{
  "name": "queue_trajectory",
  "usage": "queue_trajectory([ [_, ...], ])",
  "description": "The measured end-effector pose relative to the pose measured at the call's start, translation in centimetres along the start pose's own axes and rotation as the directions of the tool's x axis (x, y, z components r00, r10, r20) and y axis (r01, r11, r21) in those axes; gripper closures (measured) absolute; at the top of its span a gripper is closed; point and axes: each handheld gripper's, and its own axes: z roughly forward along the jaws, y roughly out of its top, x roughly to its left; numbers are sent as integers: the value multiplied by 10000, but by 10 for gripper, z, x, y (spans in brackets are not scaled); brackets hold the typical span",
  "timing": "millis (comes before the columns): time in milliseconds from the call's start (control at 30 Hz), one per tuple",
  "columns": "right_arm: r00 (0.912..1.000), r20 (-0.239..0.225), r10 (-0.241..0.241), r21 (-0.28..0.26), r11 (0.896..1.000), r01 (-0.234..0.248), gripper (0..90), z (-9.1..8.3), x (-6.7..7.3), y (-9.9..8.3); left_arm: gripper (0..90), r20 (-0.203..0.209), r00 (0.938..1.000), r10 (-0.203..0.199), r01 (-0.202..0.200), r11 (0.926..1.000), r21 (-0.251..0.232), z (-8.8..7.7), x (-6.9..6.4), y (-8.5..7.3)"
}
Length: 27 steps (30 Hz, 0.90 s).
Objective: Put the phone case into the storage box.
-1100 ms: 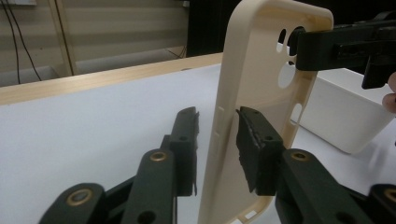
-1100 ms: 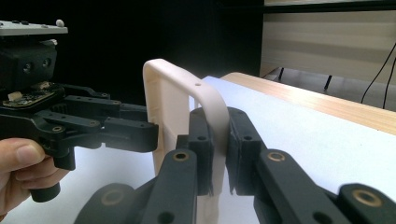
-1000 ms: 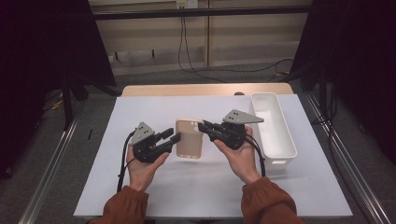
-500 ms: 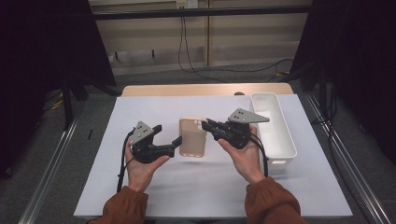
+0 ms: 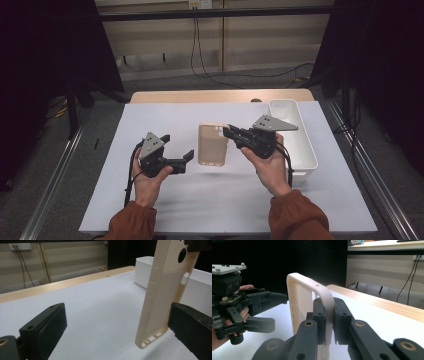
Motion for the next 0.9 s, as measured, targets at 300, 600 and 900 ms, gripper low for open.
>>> queue_trajectory([
  [300, 9997, 243, -12, -90, 10000, 14, 817, -11, -8, 2, 24, -120, 9999, -20, 19, 10000, -74, -5, 2, -9],
  [600, 9987, 518, -22, -191, 9998, 32, 818, -22, -17, 3, 24, -308, 9995, -10, 7, 10000, -78, -10, 4, -19],
  [900, 9965, 828, -86, -322, 9994, 113, 818, -33, -26, 8, 25, -402, 9991, -151, 139, 9994, -309, -21, 7, -29],
])
